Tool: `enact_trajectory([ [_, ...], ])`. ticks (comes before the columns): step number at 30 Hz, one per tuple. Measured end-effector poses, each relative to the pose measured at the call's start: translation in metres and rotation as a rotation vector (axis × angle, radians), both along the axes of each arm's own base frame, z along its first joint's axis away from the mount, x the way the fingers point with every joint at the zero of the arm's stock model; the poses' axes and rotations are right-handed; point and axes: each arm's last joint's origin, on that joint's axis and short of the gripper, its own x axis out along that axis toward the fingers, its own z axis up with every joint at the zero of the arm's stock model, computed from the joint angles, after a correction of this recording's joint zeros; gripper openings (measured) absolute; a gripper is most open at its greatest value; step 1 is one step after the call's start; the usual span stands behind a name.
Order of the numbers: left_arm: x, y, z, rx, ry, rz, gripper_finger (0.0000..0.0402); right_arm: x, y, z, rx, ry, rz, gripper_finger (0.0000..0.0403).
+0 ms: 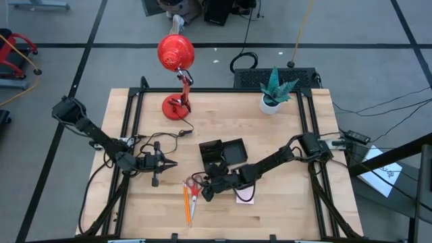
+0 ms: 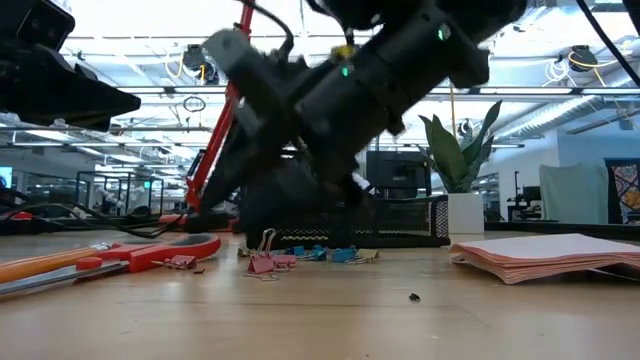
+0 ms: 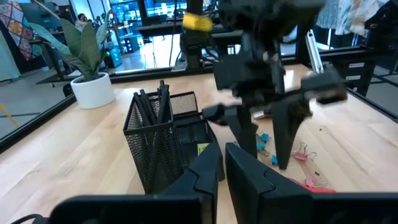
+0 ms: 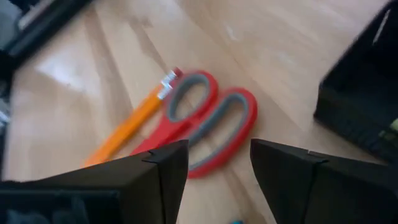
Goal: Pick and place office supplies into organizer
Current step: Put the scissors into the desk organizer
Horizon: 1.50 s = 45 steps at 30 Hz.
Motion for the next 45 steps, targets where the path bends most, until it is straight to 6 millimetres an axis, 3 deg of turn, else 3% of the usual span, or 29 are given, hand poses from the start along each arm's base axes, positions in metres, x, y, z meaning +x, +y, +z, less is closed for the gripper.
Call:
enact_trajectory([
  [7, 0.0, 0.0, 0.0, -0.001, 0.001, 0.0, 0.0037, 0.003, 0.002, -0.01, -0.028, -0.019, 0.034, 0.0164],
  [13, 0.0, -0.001, 0.0, -0.006, 0.003, -0.02, 0.0037, 0.002, 0.006, -0.001, -0.074, -0.042, 0.086, 0.0164],
  [21, 0.001, -0.007, 0.0, -0.08, 0.047, -0.197, 0.0037, -0.01, 0.024, 0.075, -0.224, -0.238, 0.257, 0.0164],
  [25, 0.01, -0.017, 0.001, -0.017, 0.244, -0.233, 0.0037, -0.027, 0.031, 0.116, -0.367, -0.304, 0.365, 0.0148],
  [29, 0.022, -0.026, 0.018, 0.047, 0.454, -0.21, 0.0037, -0.044, 0.035, 0.133, -0.524, -0.263, 0.416, 0.0095],
  [34, 0.036, -0.037, 0.044, 0.14, 0.493, -0.269, 0.0037, -0.064, 0.03, 0.131, -0.646, -0.244, 0.455, 0.001],
  [39, 0.051, -0.042, 0.055, 0.216, 0.512, -0.353, 0.0037, -0.088, 0.016, 0.116, -0.656, -0.266, 0.449, 0.0011],
  [45, 0.072, -0.041, 0.043, 0.372, 0.613, -0.372, 0.0038, -0.12, -0.002, 0.107, -0.634, -0.361, 0.41, 0.0005],
])
